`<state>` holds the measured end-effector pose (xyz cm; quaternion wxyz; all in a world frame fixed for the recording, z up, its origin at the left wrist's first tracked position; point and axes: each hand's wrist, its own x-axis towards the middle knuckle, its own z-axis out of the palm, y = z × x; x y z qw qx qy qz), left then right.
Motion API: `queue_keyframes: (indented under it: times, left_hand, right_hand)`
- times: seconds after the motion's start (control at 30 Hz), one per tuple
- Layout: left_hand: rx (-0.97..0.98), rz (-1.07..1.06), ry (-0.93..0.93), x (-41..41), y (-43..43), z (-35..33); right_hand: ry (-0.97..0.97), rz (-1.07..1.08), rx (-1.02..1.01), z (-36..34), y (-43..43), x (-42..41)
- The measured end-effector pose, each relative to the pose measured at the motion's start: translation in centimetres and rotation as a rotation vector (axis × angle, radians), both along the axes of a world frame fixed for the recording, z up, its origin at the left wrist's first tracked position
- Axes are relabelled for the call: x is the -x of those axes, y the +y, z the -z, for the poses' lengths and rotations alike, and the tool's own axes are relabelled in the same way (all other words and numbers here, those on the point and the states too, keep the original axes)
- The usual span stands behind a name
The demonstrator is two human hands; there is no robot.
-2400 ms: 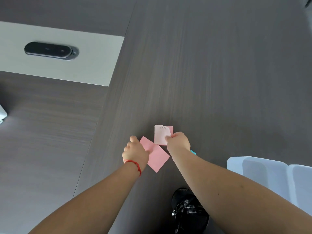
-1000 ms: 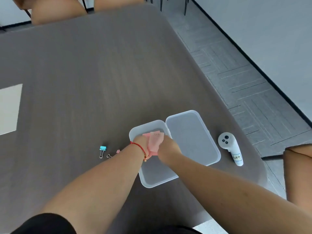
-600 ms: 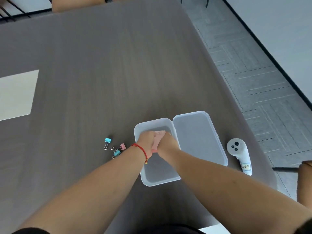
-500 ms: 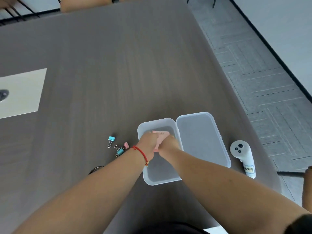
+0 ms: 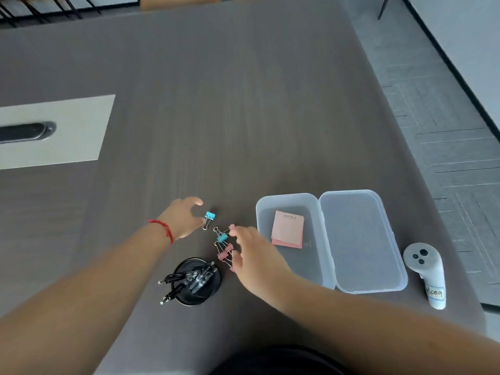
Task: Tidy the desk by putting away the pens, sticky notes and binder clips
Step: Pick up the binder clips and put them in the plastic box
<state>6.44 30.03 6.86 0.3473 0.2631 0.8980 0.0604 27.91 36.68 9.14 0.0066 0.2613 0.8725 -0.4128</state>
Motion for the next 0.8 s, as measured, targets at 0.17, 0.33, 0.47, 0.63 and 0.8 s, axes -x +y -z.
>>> queue_keyframes:
  times: [0.17,0.33,0.47,0.63,0.8]
  left_hand:
    - [0.185,0.427,0.066,1.3,-0.3,4.0]
    - [0.128,0.644,0.091,0.6,1.5,6.0]
    - [0.145,0.849,0.108,0.5,1.8,7.1]
    - [0.057,1.052,0.112,1.0,1.2,7.4]
    - [0.002,1.127,0.125,1.7,1.1,7.6]
  right_hand:
    - [-0.567,-0.118,0.043,3.6,-2.3,4.2]
    - [-0.657,-0.096,-0.043,7.2,-2.7,6.1]
    - [-0.612,-0.134,-0.071,8.5,-3.0,6.9]
    - [-0.595,-0.186,-0.118,9.4,-3.5,6.9]
    - [-0.554,-0.183,-0.14,8.9,-3.9,5.8]
